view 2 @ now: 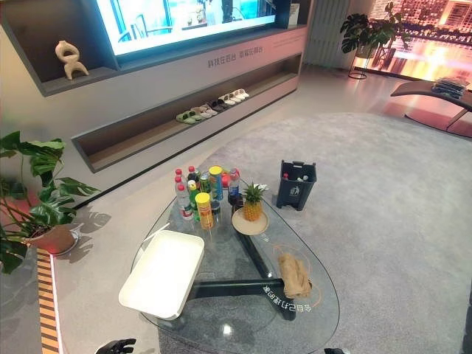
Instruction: Wipe the table with a cloth and put it in the basket.
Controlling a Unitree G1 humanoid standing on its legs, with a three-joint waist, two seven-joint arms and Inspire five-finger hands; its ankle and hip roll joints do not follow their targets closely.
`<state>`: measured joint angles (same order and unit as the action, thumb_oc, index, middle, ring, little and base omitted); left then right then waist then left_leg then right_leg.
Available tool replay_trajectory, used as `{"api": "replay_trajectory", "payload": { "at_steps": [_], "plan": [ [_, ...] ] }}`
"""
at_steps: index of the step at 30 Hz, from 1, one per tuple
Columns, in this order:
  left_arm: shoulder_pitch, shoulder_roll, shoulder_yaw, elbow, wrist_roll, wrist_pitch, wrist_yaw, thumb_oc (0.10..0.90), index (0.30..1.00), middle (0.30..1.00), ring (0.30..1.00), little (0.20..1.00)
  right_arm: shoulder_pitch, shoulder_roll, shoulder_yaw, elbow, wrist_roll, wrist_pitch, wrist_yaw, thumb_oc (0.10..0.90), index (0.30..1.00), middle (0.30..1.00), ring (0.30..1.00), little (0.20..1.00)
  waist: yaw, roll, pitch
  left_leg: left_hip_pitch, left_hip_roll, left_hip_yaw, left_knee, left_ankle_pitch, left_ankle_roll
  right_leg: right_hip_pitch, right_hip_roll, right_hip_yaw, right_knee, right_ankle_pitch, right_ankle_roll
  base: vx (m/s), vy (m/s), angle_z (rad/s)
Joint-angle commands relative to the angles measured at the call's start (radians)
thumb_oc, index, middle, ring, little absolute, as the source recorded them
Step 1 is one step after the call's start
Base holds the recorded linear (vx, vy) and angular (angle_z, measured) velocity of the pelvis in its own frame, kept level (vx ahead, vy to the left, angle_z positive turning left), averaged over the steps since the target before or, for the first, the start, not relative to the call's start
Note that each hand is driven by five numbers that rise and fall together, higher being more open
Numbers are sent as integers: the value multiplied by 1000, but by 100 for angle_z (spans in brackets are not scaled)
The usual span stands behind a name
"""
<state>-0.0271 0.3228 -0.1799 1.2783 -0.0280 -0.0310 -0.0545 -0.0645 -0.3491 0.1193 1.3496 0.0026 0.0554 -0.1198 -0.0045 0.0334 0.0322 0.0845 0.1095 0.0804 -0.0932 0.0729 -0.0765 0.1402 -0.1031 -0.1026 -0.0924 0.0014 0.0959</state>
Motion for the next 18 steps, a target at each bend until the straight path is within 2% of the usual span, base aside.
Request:
{"api": "replay_trajectory", "payload": {
  "at_steps": [1, 12, 14, 17, 18],
  "plan": [
    [-74, 49, 40, 39, -15, -28, 23, 800, 900, 900, 900, 900, -67, -27, 0, 45, -9, -18, -25, 800, 900, 900, 900, 900, 9, -33, 38, 48, -6, -15, 6, -103, 3, -9, -31, -13, 5, 2, 21, 0, 0, 0],
    [-39, 55, 54, 37, -34, -33, 36, 800, 900, 900, 900, 900, -39, -42, 6, 41, -73, -9, 5, 800, 900, 900, 900, 900, 16, -41, 70, 25, -16, -31, 6, -95, 9, -30, -22, -3, 5, 11, 19, 56, 1, 1],
    [-41, 54, 54, 27, -56, -38, 49, 800, 900, 900, 900, 900, -37, -40, 27, 46, -129, 9, 44, 800, 900, 900, 900, 900, 18, -39, 86, 8, -18, -30, 6, -88, 7, -51, -24, 0, 5, 23, 22, 27, 35, 0],
    [-51, 51, 49, 11, -84, -50, 71, 800, 900, 900, 900, 900, -46, -43, 49, 53, -130, 11, 42, 800, 900, 900, 900, 900, 23, -35, 116, -19, -21, -36, 6, -76, 7, -81, -25, 3, 5, 37, 22, -42, 19, -1],
    [-83, 58, 43, 1, -122, -59, 79, 800, 900, 900, 900, 900, -78, -54, 64, 54, -112, 17, 40, 800, 900, 900, 900, 900, 26, -31, 156, -49, -24, -39, 6, -63, 7, -112, -26, 4, 5, 49, 21, -192, 18, 0]
  ]
}}
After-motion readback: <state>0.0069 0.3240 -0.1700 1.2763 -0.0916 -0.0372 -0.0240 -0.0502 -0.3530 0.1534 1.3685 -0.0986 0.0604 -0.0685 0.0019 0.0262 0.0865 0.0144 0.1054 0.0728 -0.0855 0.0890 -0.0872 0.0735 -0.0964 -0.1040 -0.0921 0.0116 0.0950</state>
